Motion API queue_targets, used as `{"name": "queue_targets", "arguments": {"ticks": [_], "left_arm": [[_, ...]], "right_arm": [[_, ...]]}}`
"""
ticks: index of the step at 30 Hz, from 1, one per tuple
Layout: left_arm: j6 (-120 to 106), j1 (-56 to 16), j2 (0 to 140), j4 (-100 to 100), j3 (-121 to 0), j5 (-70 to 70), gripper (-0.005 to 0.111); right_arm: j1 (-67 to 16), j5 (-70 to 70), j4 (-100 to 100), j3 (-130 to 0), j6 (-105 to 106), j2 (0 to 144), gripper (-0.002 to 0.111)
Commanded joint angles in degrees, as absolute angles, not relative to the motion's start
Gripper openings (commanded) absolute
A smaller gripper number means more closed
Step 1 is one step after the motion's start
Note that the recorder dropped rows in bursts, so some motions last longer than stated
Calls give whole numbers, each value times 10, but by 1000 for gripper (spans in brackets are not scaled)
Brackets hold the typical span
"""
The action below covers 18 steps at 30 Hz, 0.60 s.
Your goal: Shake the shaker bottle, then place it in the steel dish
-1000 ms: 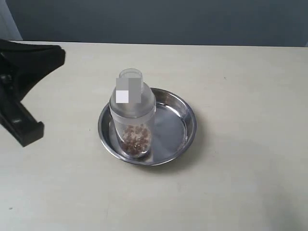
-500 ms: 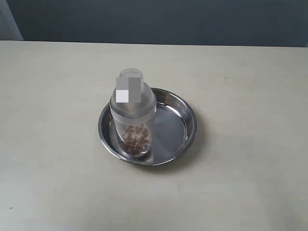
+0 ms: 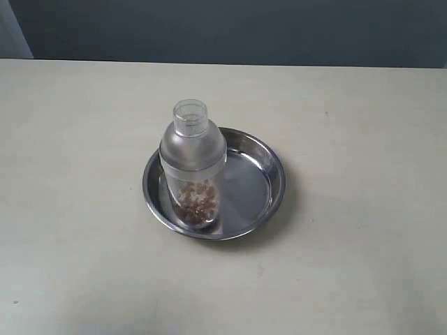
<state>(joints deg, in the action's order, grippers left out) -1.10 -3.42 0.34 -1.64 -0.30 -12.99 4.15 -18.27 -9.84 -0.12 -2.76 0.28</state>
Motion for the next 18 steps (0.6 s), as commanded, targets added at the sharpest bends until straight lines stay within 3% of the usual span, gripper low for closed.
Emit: {"name": "queue_targets", "arguments": {"ticks": [1,18], "left_arm": [[-6,-20,0,-23,0,-130,0],[-6,-19,0,-5,0,-124,0]], "right_arm": [[39,-176,-97,0,-28,0,-1],[39,-176,-97,0,-28,0,-1]]}}
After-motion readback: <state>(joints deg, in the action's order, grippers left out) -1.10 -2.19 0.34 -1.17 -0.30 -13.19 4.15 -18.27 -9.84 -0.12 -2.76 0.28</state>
